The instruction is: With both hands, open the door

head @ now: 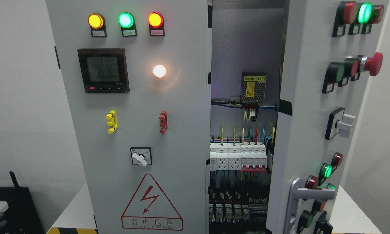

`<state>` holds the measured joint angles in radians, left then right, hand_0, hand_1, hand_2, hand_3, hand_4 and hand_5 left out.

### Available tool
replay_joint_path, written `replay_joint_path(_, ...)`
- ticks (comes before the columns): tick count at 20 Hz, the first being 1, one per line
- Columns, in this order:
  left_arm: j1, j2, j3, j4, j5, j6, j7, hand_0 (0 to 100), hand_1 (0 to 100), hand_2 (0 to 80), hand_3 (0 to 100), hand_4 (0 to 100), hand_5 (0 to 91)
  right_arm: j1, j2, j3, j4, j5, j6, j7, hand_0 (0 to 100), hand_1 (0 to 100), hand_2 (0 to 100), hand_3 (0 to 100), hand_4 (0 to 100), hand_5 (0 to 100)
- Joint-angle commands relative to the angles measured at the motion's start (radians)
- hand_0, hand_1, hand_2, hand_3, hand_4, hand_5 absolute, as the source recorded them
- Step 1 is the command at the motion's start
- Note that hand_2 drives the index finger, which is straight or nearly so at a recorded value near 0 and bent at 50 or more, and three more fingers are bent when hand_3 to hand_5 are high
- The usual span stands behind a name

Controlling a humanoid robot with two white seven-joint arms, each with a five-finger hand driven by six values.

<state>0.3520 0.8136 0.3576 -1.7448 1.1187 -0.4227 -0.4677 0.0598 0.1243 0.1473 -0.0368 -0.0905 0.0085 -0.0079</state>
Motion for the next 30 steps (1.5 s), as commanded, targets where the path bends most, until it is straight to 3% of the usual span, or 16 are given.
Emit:
replay_joint_path(1, 0.027, 0.455, 0.023, -0.047, 0.263, 0.039, -0.055, 0, 0, 0.0, 0, 0, 0.0, 0.0, 0.0, 0.0, 0.0, 0.0, -0.001, 0.0, 38, 0, 0, 0, 0, 0)
replay_joint_path(5, 0.025, 0.599, 0.029, -0.065, 0.406, 0.102, -0.14, 0, 0, 0.0, 0, 0, 0.0, 0.0, 0.0, 0.0, 0.0, 0.0, -0.001, 0.0, 38, 0, 0, 0, 0, 0)
replay_joint_path(9, 0.025, 0.719, 0.023, -0.062, 0.516, 0.105, -0.151, 0, 0, 0.0, 0, 0, 0.0, 0.0, 0.0, 0.0, 0.0, 0.0, -0.001, 0.0, 38, 0, 0, 0, 0, 0)
replay_joint_path(14, 0.027, 0.73, 0.017, -0.067, 0.524, 0.107, -0.192, 0, 0, 0.0, 0, 0, 0.0, 0.0, 0.0, 0.0, 0.0, 0.0, -0.001, 0.0, 38, 0, 0, 0, 0, 0)
replay_joint_path(20, -0.022, 0.765, -0.011, -0.068, 0.559, 0.14, -0.193, 0, 0, 0.0, 0, 0, 0.0, 0.0, 0.0, 0.0, 0.0, 0.0, -0.001, 0.0, 38, 0, 0, 0, 0, 0)
replay_joint_path(23, -0.141, 0.756, -0.156, -0.105, 0.555, 0.151, -0.195, 0, 0, 0.0, 0, 0, 0.0, 0.0, 0.0, 0.0, 0.0, 0.0, -0.001, 0.0, 38, 0, 0, 0, 0, 0)
replay_joint_path(26, -0.368, 0.753, -0.397, -0.11, 0.552, 0.151, -0.195, 0, 0, 0.0, 0, 0, 0.0, 0.0, 0.0, 0.0, 0.0, 0.0, -0.001, 0.0, 38, 0, 0, 0, 0, 0)
replay_joint_path(28, -0.515, 0.701, -0.521, -0.107, 0.546, 0.166, -0.193, 0, 0, 0.0, 0, 0, 0.0, 0.0, 0.0, 0.0, 0.0, 0.0, -0.001, 0.0, 38, 0, 0, 0, 0, 0)
replay_joint_path(30, -0.657, 0.638, -0.622, -0.101, 0.498, 0.259, -0.19, 0, 0, 0.0, 0, 0, 0.0, 0.0, 0.0, 0.0, 0.0, 0.0, -0.001, 0.0, 38, 0, 0, 0, 0, 0)
